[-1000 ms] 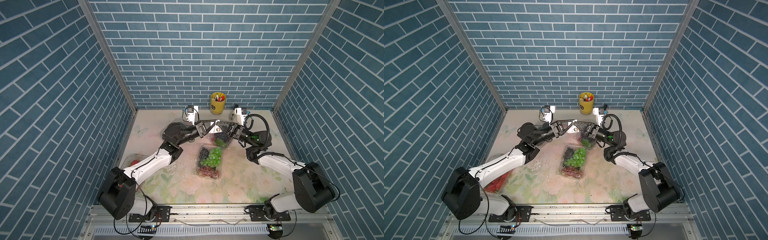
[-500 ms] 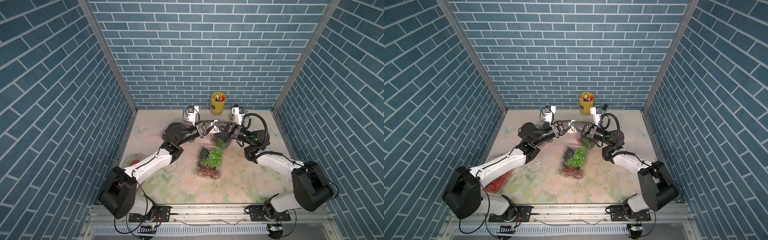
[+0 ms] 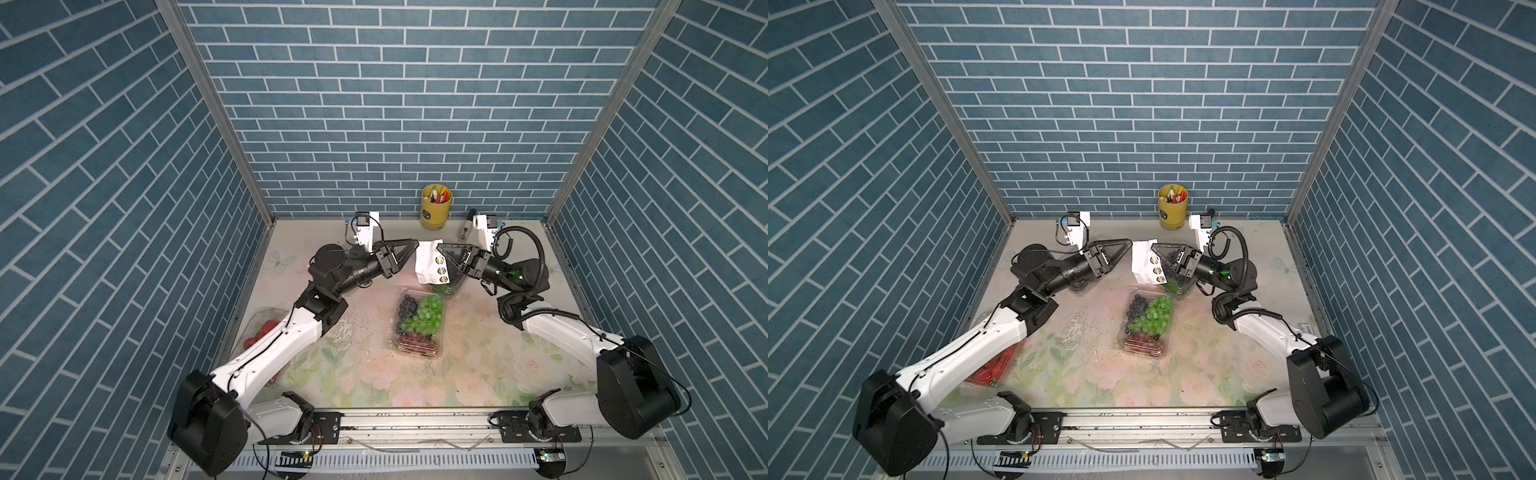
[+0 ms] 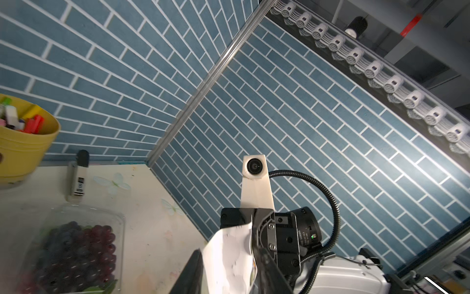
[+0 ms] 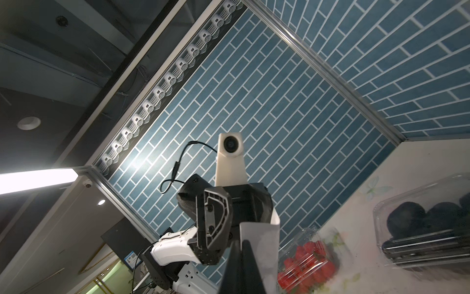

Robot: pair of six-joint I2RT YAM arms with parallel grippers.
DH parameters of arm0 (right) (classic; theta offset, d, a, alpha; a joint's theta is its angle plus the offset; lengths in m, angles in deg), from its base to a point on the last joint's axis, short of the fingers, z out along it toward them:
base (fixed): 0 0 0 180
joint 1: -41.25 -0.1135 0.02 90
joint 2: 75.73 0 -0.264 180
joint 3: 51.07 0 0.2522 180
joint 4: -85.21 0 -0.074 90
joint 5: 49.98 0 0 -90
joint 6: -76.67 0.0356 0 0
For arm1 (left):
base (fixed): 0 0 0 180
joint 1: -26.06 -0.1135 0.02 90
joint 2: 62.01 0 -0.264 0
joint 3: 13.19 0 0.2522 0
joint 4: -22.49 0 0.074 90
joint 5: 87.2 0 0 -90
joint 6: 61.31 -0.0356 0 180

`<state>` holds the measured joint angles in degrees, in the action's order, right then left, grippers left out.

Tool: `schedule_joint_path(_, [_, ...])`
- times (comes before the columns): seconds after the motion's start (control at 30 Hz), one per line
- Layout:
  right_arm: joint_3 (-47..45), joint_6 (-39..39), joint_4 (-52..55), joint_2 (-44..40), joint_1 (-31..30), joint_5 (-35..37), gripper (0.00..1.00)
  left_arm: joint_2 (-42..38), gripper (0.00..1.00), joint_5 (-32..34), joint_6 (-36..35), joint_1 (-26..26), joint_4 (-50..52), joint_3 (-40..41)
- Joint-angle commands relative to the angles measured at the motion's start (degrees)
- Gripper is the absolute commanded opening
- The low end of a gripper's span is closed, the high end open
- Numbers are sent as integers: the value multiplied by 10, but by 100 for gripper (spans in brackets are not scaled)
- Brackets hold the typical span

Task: Label fruit boxes
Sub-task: Adjust the label sticker.

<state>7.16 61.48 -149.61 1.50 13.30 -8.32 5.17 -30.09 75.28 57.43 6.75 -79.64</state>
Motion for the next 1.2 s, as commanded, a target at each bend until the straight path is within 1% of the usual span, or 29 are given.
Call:
schedule_joint_path(0.0, [-12, -78, 82, -40, 0, 4, 0, -40, 41, 26, -71, 0, 116, -10])
schedule_joint_path(0.07, [-12, -104, 120, -53, -1, 8, 0, -49, 41, 22, -75, 1, 132, -16])
schedule_joint_path(0.17, [-12, -123, 145, -62, -1, 11, 0, -42, 38, 9, -71, 15, 131, -25])
schedule_joint_path(0.33, [-17, -128, 149, -64, -3, 11, 0, -11, 33, 0, -78, 52, 128, -49])
schedule_joint_path(0.43, [-17, -128, 149, -66, -3, 8, 0, 3, 33, 4, -88, 65, 137, -63])
schedule_joint_path(0.53, [-18, -129, 152, -70, -3, 8, 0, 12, 32, 3, -85, 68, 129, -66])
schedule_joint_path(0.6, [-18, -130, 153, -71, -3, 9, 0, 18, 30, 2, -82, 69, 123, -66])
schedule_joint_path(0.97, [-11, -129, 152, -69, -8, 3, 0, 49, 29, -4, -72, 71, 108, -80])
schedule_joint_path(1.17, [-10, -128, 152, -68, -9, 3, 0, 50, 28, -5, -74, 71, 108, -82])
